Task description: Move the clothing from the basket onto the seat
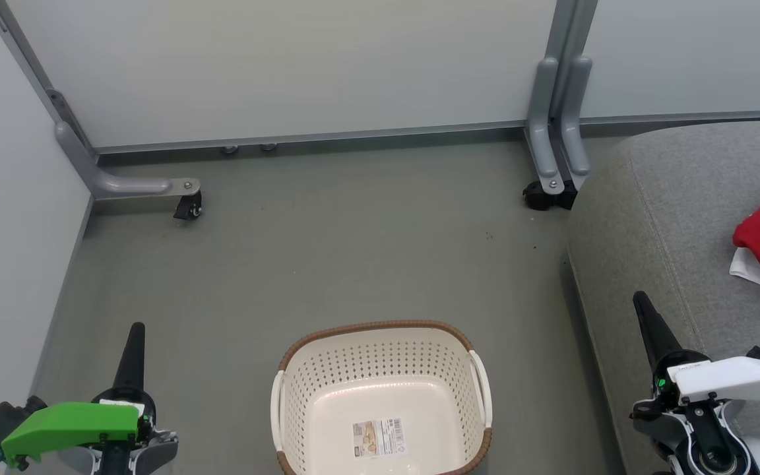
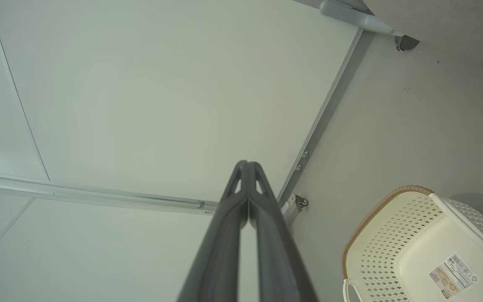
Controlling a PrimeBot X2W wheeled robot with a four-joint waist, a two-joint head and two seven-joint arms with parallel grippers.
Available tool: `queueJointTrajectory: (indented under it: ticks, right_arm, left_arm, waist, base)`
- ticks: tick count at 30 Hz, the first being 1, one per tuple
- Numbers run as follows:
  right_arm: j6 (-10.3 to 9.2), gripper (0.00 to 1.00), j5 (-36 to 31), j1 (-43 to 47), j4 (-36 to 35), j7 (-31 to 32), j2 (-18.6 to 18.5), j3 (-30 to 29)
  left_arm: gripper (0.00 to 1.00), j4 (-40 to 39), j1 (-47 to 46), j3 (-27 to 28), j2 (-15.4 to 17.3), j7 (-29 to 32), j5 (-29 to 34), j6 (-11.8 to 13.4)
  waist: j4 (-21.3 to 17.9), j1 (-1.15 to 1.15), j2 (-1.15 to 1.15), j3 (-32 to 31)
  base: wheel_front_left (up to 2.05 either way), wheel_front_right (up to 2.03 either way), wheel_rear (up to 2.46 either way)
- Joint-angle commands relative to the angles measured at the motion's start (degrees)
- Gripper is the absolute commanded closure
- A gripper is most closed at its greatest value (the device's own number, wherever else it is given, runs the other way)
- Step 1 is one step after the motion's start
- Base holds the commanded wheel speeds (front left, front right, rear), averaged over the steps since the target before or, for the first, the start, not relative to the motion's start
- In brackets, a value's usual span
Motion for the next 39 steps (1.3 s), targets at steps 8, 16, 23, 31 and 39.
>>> queueJointTrajectory:
  ticks: [8, 16, 23, 31, 39]
  right_arm:
    - [0.02, 1.0, 4.5, -1.8, 0.9, 0.6, -0.2, -0.5]
    - [0.02, 1.0, 7.8, -2.4, 1.7, 1.1, -0.1, -0.8]
    - [0.02, 1.0, 10.7, -2.9, 2.5, 1.5, 0.0, -1.1]
    - [0.02, 1.0, 13.6, -3.5, 3.3, 2.0, 0.1, -1.4]
    - [0.02, 1.0, 14.4, -3.6, 3.5, 2.2, 0.2, -1.6]
  left_arm:
    - [1.0, -0.6, -1.7, 1.1, -0.5, 1.1, -4.3, -0.5]
    - [1.0, -0.6, -2.1, 1.6, -1.0, 1.9, -7.4, -0.7]
    - [1.0, -0.7, -2.3, 2.2, -1.3, 2.7, -10.1, -0.9]
    - [1.0, -0.7, -2.8, 2.7, -1.7, 3.6, -12.9, -1.0]
    - [1.0, -0.7, -2.7, 2.9, -1.8, 3.8, -13.7, -1.1]
  waist:
    - [0.0, 0.0, 0.0, 0.2]
    - [-0.1, 0.0, 0.0, 0.4]
    - [-0.1, 0.0, 0.0, 0.6]
    - [-0.1, 0.0, 0.0, 0.8]
    - [-0.1, 0.0, 0.0, 0.9]
  base:
    - [0.0, 0.0, 0.0]
    - [0.0, 0.0, 0.0]
    - [0.0, 0.0, 0.0]
    - [0.0, 0.0, 0.0]
    - [0.0, 0.0, 0.0]
